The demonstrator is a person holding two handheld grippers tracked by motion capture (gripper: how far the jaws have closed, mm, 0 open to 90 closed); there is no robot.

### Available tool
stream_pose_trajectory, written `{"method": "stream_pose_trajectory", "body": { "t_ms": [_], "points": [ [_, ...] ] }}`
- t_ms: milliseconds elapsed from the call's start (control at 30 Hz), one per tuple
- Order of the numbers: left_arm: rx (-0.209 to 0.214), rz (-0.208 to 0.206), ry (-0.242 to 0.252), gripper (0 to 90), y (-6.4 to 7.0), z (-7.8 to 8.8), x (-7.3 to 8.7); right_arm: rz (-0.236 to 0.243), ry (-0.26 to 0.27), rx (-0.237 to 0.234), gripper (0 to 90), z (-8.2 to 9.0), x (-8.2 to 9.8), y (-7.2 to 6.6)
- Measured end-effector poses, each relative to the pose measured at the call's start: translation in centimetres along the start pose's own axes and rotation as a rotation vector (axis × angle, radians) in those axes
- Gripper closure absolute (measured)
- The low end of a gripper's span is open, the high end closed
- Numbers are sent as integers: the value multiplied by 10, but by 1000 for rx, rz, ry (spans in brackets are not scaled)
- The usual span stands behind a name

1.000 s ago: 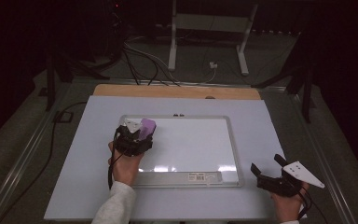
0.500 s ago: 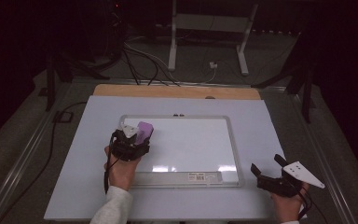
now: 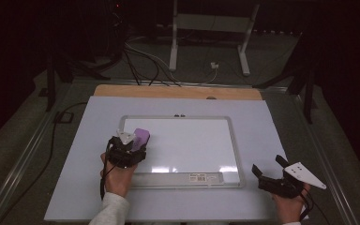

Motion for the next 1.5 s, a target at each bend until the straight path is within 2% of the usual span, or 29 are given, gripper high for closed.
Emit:
{"method": "stream_pose_trajectory", "body": {
  "t_ms": [833, 1133, 1500],
  "points": [
    [-4, 16, -29, 420, -11, 3, 23, -1, -3, -5, 6, -1, 0, -1],
    [-2, 13, -51, 420, -11, 3, 31, -2, -1, -5, 6, 0, 0, -1],
    [-6, 36, -84, 420, -17, 6, 44, -1, -1, -5, 6, 0, 0, -1]
  ]
}}
Point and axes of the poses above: each handheld gripper's, and its own axes: z roughly backward along the jaws, x roughly out of its underside, y roughly to its right, the point moved 6 cm from there along -z, roughly forward along the jaws, and after that the axes turned 7 degrees about z, right-handed, at the moved point
